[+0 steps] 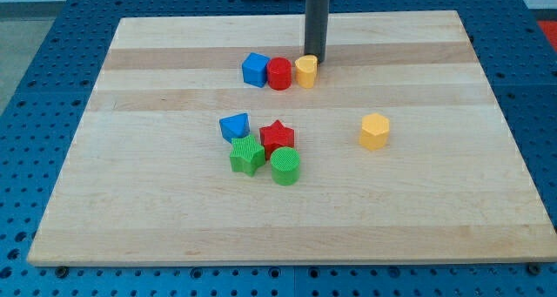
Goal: Point the arm diagonally bottom right to the hexagon
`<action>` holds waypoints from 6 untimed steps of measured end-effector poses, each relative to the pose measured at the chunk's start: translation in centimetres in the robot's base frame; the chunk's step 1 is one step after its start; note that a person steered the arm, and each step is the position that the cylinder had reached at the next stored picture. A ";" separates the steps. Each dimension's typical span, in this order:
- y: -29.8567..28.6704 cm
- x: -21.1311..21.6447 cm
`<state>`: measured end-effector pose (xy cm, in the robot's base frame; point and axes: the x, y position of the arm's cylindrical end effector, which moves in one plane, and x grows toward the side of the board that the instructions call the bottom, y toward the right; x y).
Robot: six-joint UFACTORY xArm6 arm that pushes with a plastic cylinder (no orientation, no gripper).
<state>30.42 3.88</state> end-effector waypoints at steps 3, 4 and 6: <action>13.2 7.4; 15.6 11.6; 12.9 19.6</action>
